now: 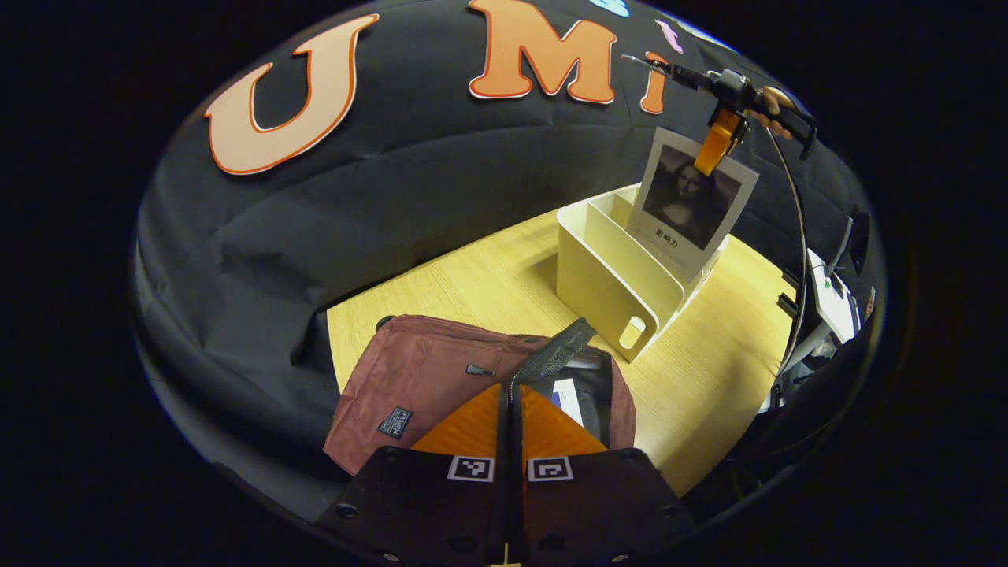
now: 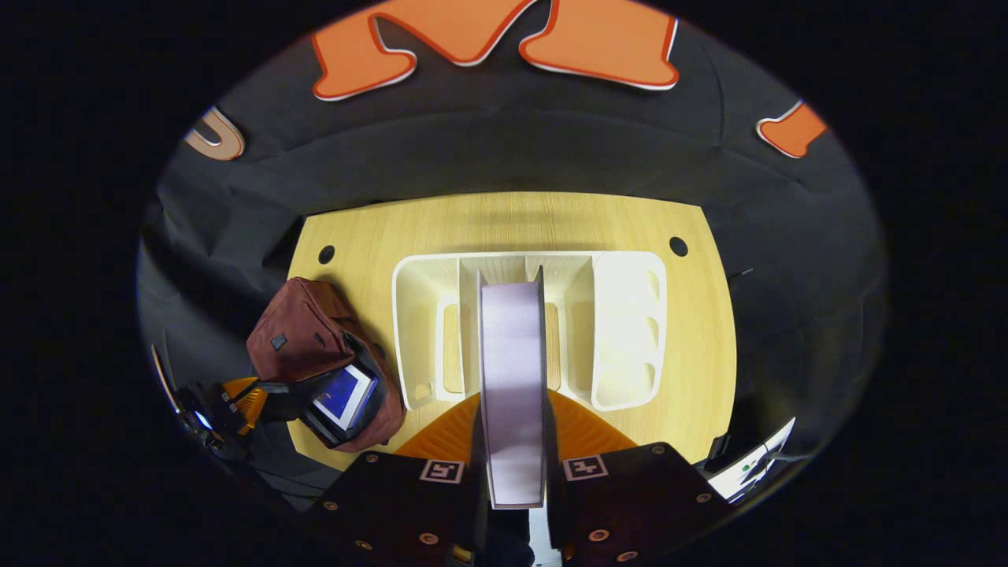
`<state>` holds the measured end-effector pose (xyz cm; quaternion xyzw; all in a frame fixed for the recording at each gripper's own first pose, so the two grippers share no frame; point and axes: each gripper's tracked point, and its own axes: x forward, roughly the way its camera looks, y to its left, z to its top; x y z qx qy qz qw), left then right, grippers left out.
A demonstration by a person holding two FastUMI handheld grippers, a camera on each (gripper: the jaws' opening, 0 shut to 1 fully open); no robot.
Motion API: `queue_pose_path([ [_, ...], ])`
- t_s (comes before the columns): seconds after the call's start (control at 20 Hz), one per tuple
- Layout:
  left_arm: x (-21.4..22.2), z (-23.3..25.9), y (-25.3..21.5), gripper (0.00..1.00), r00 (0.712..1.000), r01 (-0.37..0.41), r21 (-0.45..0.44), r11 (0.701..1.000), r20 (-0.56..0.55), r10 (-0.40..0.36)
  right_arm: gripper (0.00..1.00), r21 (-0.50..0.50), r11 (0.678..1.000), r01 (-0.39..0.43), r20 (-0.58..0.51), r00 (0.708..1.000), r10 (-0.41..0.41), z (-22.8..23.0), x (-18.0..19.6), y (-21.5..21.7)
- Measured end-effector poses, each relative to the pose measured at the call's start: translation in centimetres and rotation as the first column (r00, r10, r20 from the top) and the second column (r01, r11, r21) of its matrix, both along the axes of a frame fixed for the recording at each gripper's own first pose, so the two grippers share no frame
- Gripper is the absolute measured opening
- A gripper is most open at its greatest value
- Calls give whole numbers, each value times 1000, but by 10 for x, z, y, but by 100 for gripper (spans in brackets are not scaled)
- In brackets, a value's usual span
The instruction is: Open the schoolbag, grab two books from the bookshelf and put them into the schoolbag.
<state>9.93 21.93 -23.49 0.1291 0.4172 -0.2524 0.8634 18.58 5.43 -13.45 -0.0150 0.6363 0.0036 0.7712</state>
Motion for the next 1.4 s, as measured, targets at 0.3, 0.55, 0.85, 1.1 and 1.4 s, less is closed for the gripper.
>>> queue_pose_path([
  [0.3,0,2,0,2,999,41,5,999,3,-41,31,61,998,32,55,998,-36,43,-34,8],
  [0.55,-1,4,0,2,998,67,23,998,11,-67,31,192,978,87,76,992,-104,53,-68,37],
  [0.85,-1,8,-2,2,997,72,20,997,17,-72,30,365,924,113,62,987,-146,42,-105,83],
  [1.1,1,16,0,2,998,66,17,998,20,-66,30,469,867,170,-1,981,-192,-2,-128,119],
  [1.4,7,39,7,2,998,49,7,999,38,-49,31,576,787,222,-80,973,-216,-51,-145,178],
])
